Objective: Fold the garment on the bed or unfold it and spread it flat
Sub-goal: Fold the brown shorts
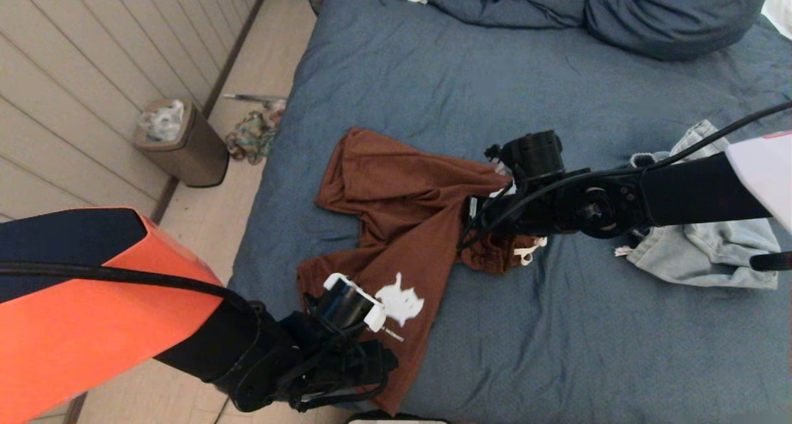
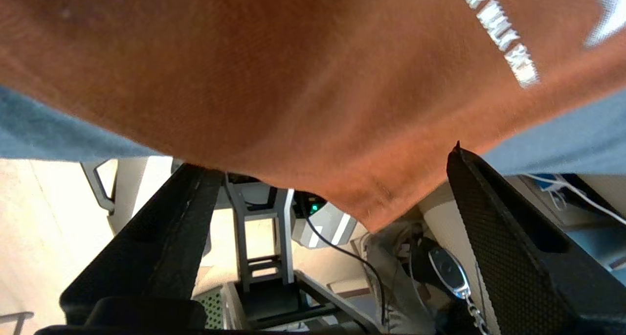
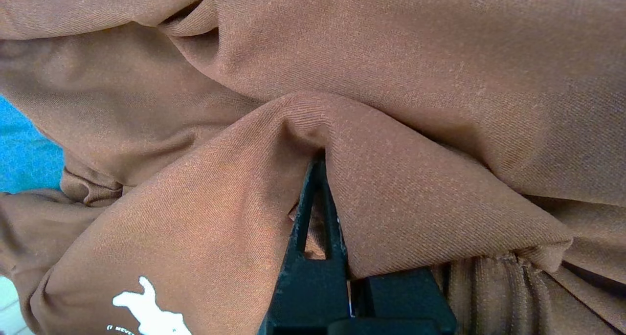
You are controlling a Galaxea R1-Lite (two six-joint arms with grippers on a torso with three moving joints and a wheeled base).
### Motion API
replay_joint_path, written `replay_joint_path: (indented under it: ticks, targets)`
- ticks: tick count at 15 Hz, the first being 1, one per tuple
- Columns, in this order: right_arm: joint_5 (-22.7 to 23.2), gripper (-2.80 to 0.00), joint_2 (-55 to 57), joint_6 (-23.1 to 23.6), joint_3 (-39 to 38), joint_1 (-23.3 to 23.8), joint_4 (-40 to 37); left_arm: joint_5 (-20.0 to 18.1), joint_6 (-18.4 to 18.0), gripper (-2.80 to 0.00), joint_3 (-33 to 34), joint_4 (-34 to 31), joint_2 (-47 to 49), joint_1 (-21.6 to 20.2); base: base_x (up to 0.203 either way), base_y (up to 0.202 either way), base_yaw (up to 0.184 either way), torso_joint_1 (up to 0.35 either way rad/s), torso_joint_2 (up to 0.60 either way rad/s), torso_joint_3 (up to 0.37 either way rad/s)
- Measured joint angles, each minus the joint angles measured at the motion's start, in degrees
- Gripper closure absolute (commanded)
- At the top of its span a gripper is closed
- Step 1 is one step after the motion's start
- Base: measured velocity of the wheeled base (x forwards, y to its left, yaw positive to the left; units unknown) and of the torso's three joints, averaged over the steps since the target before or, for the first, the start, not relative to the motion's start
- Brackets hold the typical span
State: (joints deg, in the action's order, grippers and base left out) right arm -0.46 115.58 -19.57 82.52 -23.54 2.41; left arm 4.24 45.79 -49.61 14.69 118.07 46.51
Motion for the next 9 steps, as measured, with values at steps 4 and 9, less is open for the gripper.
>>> replay_joint_path:
  ticks: [4, 9]
  targets:
    - [0.0, 0.0, 0.0, -0.1, -0.1, 0.0, 0.0, 0.0, -0.1, 0.0, -0.9, -0.7, 0.6, 0.0, 0.0, 0.0, 0.0, 0.0, 0.0, 0.0]
    - [-0.2, 0.0, 0.0, -0.2, -0.6, 0.0, 0.1, 0.4, -0.3, 0.0, -1.1, -0.3, -0.1, 0.0, 0.0, 0.0, 0.0, 0.0, 0.0, 0.0]
